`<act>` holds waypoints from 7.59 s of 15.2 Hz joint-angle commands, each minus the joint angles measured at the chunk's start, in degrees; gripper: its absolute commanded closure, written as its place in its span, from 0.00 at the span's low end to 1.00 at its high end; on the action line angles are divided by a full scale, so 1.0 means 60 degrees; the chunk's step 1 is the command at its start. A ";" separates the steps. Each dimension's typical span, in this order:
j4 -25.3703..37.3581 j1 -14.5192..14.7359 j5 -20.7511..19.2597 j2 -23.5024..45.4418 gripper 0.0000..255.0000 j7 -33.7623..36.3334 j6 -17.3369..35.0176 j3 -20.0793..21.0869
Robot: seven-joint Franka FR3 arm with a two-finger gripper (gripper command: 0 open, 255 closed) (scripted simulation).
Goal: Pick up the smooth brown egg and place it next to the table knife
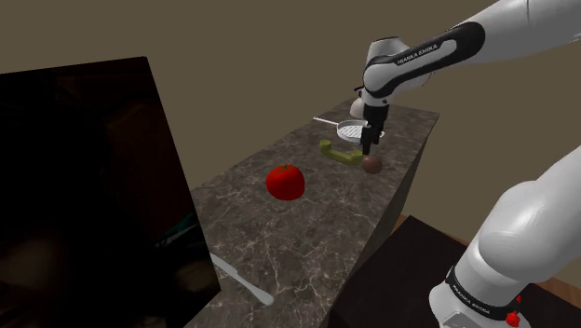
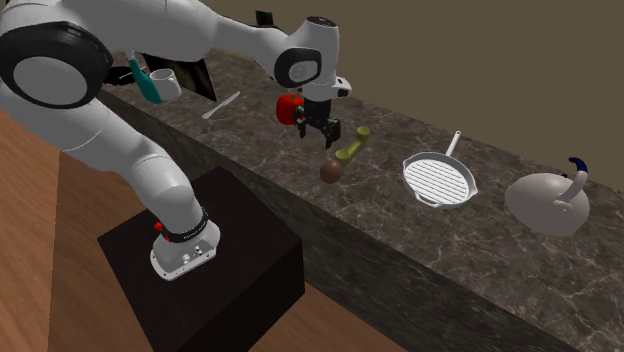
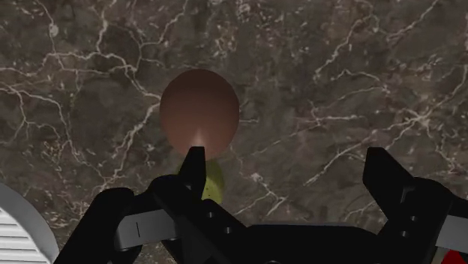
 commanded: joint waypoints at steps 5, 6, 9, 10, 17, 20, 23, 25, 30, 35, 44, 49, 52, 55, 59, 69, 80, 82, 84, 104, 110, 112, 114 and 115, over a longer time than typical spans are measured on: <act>0.0847 -0.0162 0.0015 0.2113 0.00 -0.1238 0.0916 -0.0542; 0.0991 -0.0194 0.0043 0.2401 0.00 -0.1397 0.1015 -0.0591; 0.0774 -0.0217 0.0081 0.2584 0.00 -0.1432 0.1411 -0.0611; 0.0705 -0.0224 0.0095 0.2650 0.00 -0.1445 0.1543 -0.0619; 0.0477 -0.0249 0.0158 0.2903 0.00 -0.1498 0.2017 -0.0642; 0.0477 -0.0249 0.0158 0.2903 0.00 -0.1498 0.2017 -0.0642; 0.0477 -0.0249 0.0158 0.2903 1.00 -0.1498 0.2016 -0.0642; 0.0477 -0.0249 0.0158 0.2904 1.00 -0.1499 0.2018 -0.0642; 0.0477 -0.0250 0.0157 0.2901 1.00 -0.1499 0.2014 -0.0643; 0.0676 -0.0236 0.0063 0.2568 1.00 -0.1453 0.1495 -0.0632; 0.1241 -0.0214 -0.0083 0.1938 1.00 -0.1396 0.0321 -0.0584; 0.1626 -0.0203 -0.0131 0.1665 1.00 -0.1386 -0.0327 -0.0548; 0.1880 -0.0195 -0.0151 0.1527 1.00 -0.1387 -0.0715 -0.0526; 0.2152 -0.0188 -0.0165 0.1409 1.00 -0.1392 -0.1102 -0.0504; 0.2450 -0.0179 -0.0174 0.1306 1.00 -0.1402 -0.1499 -0.0481; 0.1612 0.0834 0.0165 0.0513 1.00 0.0949 -0.1654 0.0968; 0.1915 0.1995 0.0859 0.0806 1.00 0.3397 -0.1790 0.2549; 0.2109 0.2201 0.0970 0.0984 1.00 0.3834 -0.1814 0.2823; 0.2345 0.2407 0.1065 0.1199 1.00 0.4269 -0.1842 0.3087; 0.4005 0.3664 0.1158 0.3497 1.00 0.6929 -0.1211 0.4509; 0.3532 0.3675 0.1104 0.3755 1.00 0.6957 -0.0485 0.4507; 0.3392 0.3679 0.1083 0.3856 1.00 0.6969 -0.0245 0.4506; 0.3259 0.3684 0.1059 0.3964 1.00 0.6982 -0.0007 0.4503; 0.3196 0.3686 0.1046 0.4021 1.00 0.6989 0.0112 0.4502</act>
